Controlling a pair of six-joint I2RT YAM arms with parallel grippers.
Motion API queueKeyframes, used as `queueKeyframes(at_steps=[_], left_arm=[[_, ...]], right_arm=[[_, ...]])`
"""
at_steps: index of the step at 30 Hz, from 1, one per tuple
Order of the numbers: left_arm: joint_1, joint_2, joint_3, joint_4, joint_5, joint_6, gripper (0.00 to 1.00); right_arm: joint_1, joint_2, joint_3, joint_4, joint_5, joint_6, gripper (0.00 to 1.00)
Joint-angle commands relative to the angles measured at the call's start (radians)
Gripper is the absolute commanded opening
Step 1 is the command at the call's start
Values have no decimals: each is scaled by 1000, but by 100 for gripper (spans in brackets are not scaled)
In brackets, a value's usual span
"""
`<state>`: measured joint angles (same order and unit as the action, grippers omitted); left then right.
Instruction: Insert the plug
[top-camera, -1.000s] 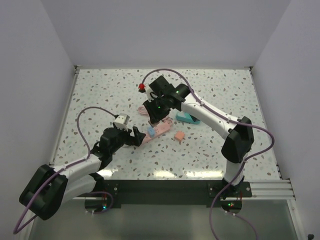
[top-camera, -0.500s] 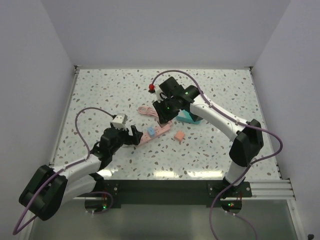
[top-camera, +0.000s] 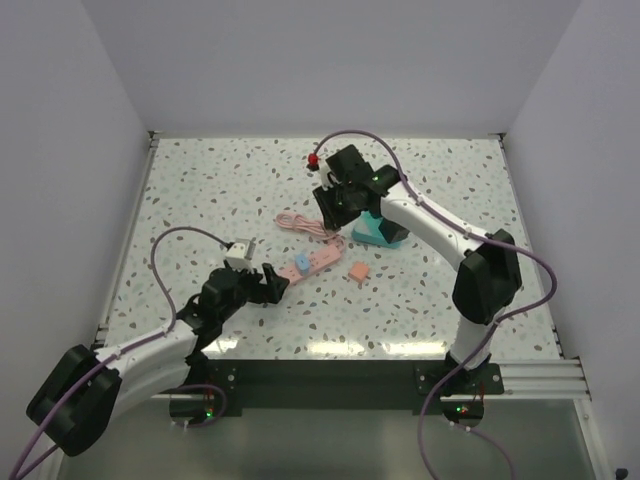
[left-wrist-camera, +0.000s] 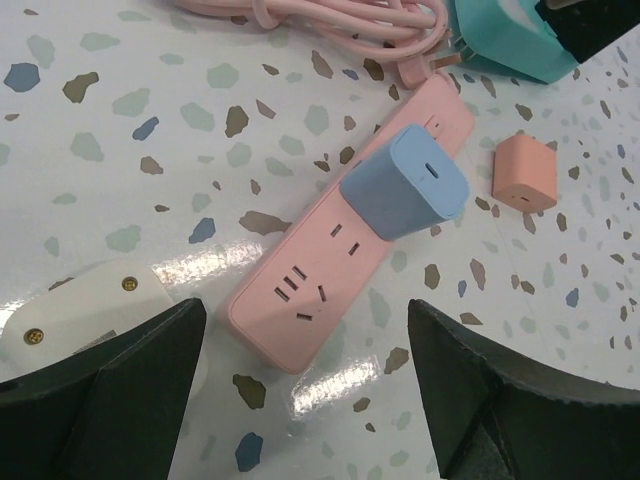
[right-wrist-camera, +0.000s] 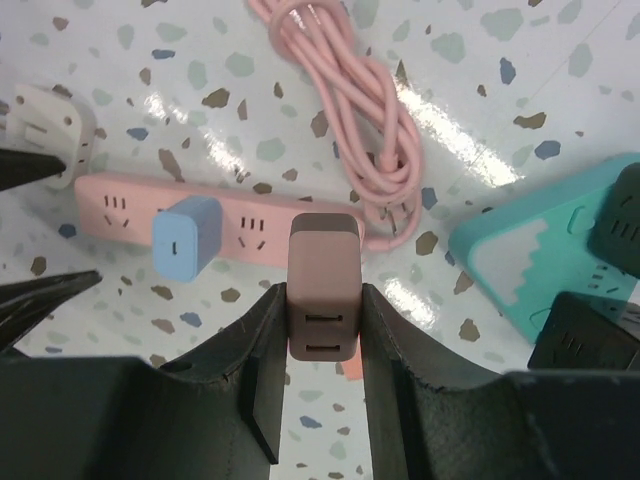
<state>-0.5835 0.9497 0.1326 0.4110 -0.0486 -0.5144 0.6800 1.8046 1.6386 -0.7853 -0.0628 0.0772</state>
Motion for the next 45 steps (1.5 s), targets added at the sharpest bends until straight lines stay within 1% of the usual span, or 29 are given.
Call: queueKeyframes(at_steps=[1, 4, 7, 14, 19, 21, 27, 30, 32, 33, 36, 40, 45], left_arm=[[-24, -48, -21, -18, -5, -50, 87], [-42, -52, -34, -5, 12, -75, 86], [-70, -39, -33, -11, -3, -85, 86], [-119, -5, -44, 5, -20, -114, 86], [-134, 38, -59, 77, 21, -134, 85], [-144, 64, -64, 121, 39, -144, 86], [-151, 153, -51, 219, 44, -139, 86], [-151, 196, -34, 264, 76, -144, 86], [-151, 211, -28, 272, 64, -145, 87], [-151, 210, -25, 266, 26, -144, 87], [-151, 204, 18, 221, -29, -125, 89], [-151, 227, 71, 213, -45, -88, 89], [-151, 336, 131, 212, -42, -59, 88]], right_arm=[[-20, 58, 41, 93, -9, -13, 0], [-22, 120, 59, 112, -35, -25, 0], [-22, 168, 72, 132, -54, -45, 0], [-23, 211, 81, 159, -37, -73, 0], [-23, 226, 63, 146, -25, -73, 0], [-23, 217, 41, 150, -32, -73, 0], [-23, 147, -100, 195, -29, -47, 0], [-23, 102, -175, 210, -25, -31, 0], [-23, 91, -183, 184, -8, -14, 0], [-23, 90, -181, 170, -6, -10, 0], [-14, 69, -195, 146, -23, 1, 0], [3, 30, -246, 136, -58, 18, 0], [18, 1, -310, 150, -121, 35, 0]])
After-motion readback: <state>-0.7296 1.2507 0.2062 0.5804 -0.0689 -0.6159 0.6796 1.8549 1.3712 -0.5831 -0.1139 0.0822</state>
